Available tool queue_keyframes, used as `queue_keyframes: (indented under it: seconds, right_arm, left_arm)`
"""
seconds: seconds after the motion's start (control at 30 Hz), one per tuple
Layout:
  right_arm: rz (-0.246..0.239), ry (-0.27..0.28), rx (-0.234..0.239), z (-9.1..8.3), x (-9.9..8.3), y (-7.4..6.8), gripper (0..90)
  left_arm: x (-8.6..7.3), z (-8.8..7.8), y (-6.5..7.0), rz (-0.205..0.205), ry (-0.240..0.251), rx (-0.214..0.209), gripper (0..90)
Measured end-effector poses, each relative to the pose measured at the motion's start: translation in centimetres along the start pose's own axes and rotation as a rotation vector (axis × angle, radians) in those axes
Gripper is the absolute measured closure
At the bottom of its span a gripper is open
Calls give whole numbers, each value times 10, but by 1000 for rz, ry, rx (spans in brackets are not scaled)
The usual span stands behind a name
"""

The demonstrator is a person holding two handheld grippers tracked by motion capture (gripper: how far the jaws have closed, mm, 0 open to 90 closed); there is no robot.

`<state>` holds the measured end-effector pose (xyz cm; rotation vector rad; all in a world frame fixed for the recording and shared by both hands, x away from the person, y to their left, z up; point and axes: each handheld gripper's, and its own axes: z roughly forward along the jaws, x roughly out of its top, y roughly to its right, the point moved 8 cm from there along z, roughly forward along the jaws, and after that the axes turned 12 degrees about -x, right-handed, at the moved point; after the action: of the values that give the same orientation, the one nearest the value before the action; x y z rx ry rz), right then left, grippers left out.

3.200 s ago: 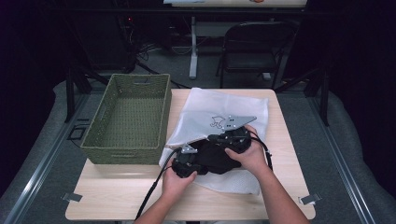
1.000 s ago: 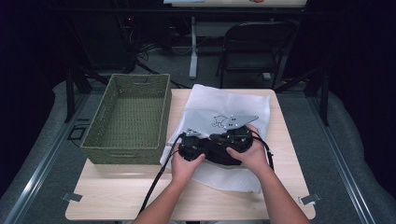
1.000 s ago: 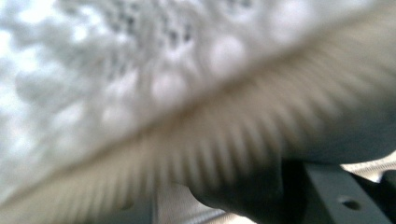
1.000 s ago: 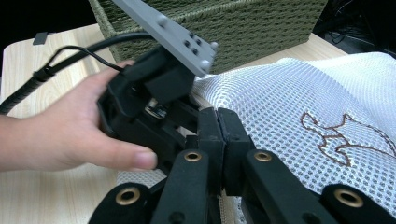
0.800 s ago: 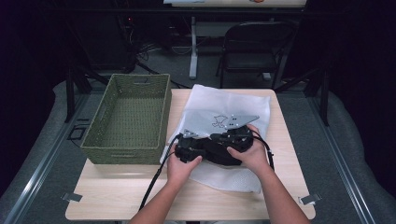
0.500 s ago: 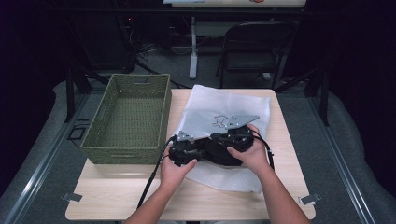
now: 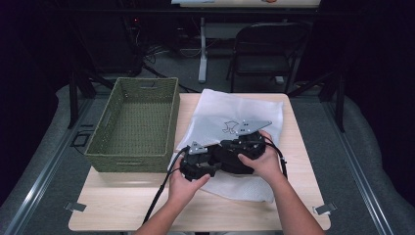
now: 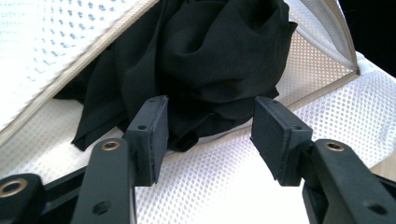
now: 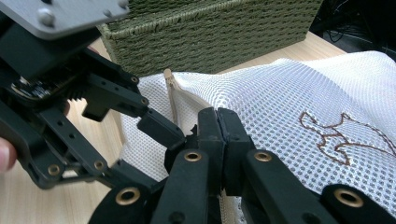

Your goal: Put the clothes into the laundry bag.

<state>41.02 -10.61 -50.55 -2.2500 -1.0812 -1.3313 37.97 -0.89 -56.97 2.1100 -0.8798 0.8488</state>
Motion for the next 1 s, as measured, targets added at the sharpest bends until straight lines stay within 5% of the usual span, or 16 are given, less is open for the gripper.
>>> queue_keyframes:
  seconds: [0.27,0.43,0.73,1.0]
  right_arm:
    - [-3,1,0,0,0,-1,893]
    - [-4,0,1,0,0,-1,893]
    - [-2,1,0,0,0,-1,893]
    - [-6,0,-1,0,0,-1,893]
  left_arm:
    - [-1,25,-6,-32,-1,4,450]
    - [1,32,-15,-41,16,25,577]
    - [-12,39,-16,-35,-52,14,860]
    - [-17,43,-19,-49,-72,17,895]
